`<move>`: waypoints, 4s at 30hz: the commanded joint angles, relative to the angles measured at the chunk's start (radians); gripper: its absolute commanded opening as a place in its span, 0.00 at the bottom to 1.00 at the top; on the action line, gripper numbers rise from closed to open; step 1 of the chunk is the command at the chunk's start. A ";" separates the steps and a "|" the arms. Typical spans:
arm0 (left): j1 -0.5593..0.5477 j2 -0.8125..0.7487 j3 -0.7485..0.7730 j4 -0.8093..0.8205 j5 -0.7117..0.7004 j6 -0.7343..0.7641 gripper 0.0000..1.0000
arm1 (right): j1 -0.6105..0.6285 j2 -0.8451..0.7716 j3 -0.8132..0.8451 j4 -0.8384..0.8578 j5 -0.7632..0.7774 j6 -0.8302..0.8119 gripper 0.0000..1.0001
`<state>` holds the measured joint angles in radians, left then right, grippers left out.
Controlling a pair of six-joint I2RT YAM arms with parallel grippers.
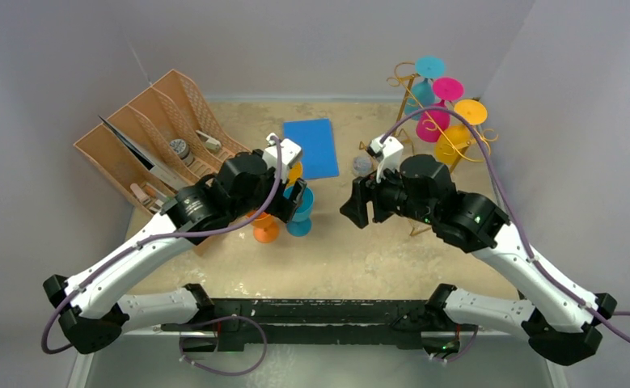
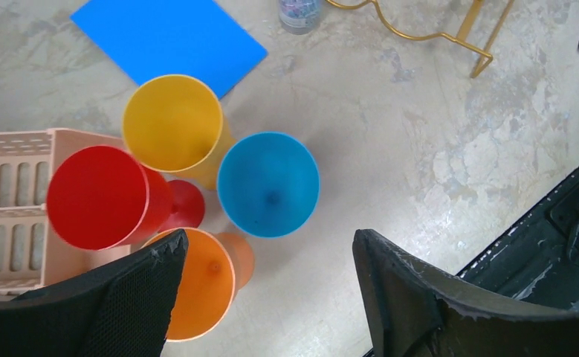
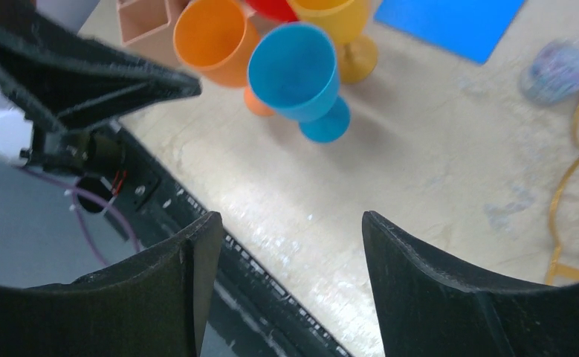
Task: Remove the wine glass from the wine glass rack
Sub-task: Pick up the wine glass from the wine rack.
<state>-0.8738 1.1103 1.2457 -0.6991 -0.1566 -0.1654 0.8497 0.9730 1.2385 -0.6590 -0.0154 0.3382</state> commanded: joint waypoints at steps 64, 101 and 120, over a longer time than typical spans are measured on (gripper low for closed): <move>0.323 -0.358 -0.263 0.081 -0.054 -0.018 0.93 | -1.208 0.517 0.610 -0.035 -0.350 0.090 0.55; 0.350 -0.360 -0.267 0.081 -0.038 -0.025 0.93 | -1.208 0.471 0.515 -0.002 -0.336 0.092 0.14; 0.359 -0.367 -0.270 0.078 -0.030 -0.025 0.93 | -1.209 0.414 0.415 0.148 -0.395 0.283 0.00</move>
<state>-0.5236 0.7540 0.9833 -0.6521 -0.1894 -0.1741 -0.3550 1.4139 1.6836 -0.5667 -0.3874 0.5518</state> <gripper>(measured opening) 0.933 0.044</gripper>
